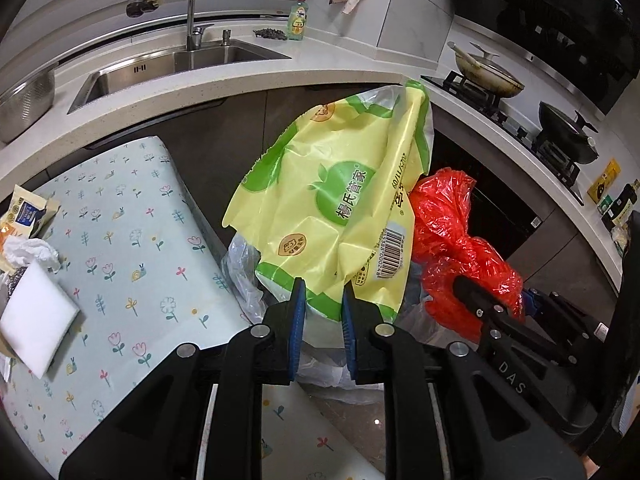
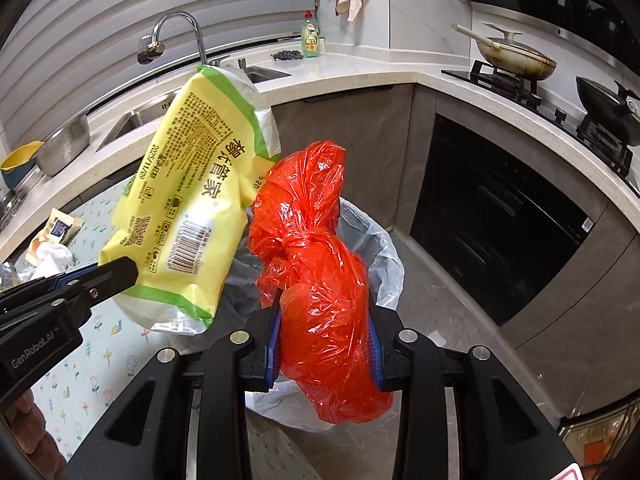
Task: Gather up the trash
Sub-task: 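Carry both bags over the trash bin and open both grippers to drop them, then move both tools back over the table toward the foil packet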
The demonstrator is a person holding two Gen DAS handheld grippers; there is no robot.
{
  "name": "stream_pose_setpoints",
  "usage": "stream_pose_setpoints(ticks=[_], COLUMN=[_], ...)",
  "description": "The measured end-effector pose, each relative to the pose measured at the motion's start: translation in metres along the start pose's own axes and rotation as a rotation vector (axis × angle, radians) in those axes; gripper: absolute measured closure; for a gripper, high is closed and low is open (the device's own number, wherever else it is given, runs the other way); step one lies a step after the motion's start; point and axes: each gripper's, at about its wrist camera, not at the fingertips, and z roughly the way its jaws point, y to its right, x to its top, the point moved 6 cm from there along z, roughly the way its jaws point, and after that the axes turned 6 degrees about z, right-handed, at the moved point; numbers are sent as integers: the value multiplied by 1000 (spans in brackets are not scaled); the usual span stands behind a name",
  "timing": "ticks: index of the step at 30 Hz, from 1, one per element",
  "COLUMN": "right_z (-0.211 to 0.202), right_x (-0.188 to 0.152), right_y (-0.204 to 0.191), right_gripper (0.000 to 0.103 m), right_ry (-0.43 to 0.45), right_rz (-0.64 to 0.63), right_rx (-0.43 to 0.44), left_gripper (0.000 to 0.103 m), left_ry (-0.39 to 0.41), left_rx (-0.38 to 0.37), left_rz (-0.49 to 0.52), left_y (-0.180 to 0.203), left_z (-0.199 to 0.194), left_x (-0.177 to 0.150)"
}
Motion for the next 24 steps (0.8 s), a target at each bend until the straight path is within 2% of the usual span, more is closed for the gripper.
stream_pose_setpoints(ticks=[1,2,3,4,5,9,13,16,19,21,24], right_z=[1,2,2,1,-1,-5,-14,-22,-34,-43,-56], right_x=[1,2,3,4,5,8,8,9,10,11,11], right_y=[-1,-1,-1,-1,-2,-5,-9,-15,-24,-32,-47], right_gripper=[64,56,46,44,43,43,43,41,38,37,36], right_ry=[1,5,14,23,29,38,48,58,75,87,108], right_rz=[4,10,17,23,25,26,19,12,5,-4,-26], right_rx=[5,7,6,7,12,14,20,28,45,61,84], left_gripper=[85,83,80,73,67,52,48,38,35,24,20], left_ry=[-1,0,3,6,13,30,49,71,95,116,151], left_rx=[3,4,4,6,6,31,43,66,89,115,156], left_rz=[-3,-5,-6,-8,-10,-5,-20,-43,-70,-95,-131], left_y=[-1,-1,-2,-3,-4,-6,-11,-19,-30,-39,-56], left_z=[3,5,6,6,6,3,-6,-18,-33,-45,-65], left_x=[1,2,3,3,3,3,5,5,3,0,-6])
